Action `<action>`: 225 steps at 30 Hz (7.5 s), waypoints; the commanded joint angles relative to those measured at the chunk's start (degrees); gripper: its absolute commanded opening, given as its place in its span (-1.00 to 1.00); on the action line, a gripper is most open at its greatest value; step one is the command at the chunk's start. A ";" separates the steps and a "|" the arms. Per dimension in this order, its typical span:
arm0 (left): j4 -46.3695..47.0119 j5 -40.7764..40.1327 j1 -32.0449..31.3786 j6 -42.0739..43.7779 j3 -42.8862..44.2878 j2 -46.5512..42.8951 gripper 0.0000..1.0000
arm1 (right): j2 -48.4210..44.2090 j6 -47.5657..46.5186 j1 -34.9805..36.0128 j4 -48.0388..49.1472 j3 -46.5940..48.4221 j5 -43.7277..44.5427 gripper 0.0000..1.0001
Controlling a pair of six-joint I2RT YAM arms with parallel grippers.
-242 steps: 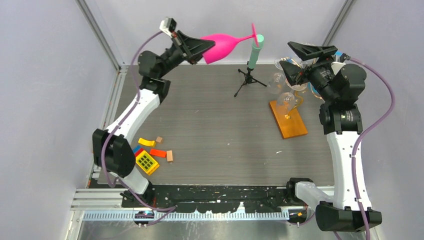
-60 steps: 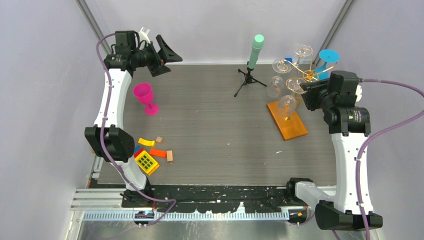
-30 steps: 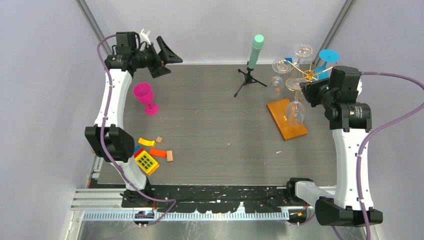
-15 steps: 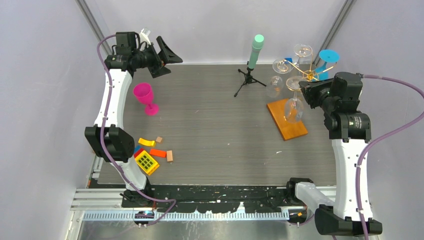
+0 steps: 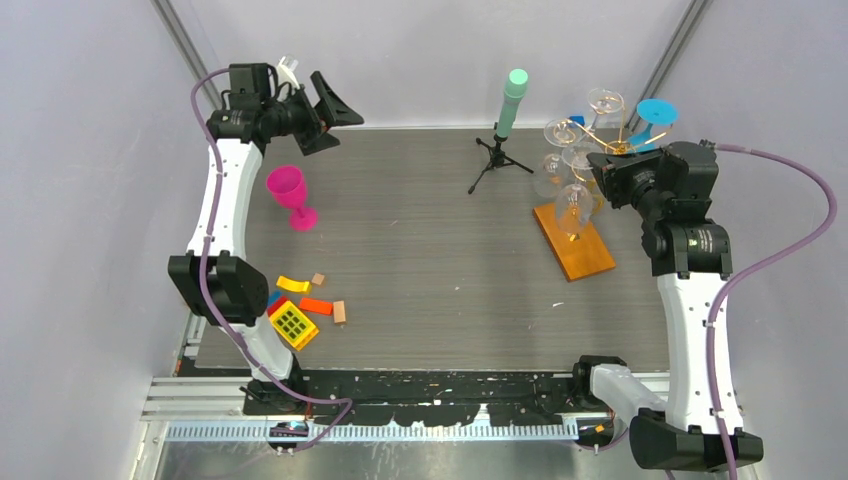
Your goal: Take the wine glass off the wine glass rack
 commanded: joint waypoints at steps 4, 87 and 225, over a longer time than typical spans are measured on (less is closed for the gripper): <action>0.95 -2.58 0.93 2.00 0.33 -4.09 0.98 | 1.31 1.41 -0.25 11.07 -0.38 -0.81 -0.99; 67.75 17.69 -47.01 6.95 -30.17 -8.82 0.26 | -23.12 28.64 0.72 23.85 -23.71 -42.69 -0.99; 7.22 -38.81 -23.59 17.81 -39.60 -35.52 0.88 | 58.21 -53.23 37.56 -33.34 43.97 5.07 -0.69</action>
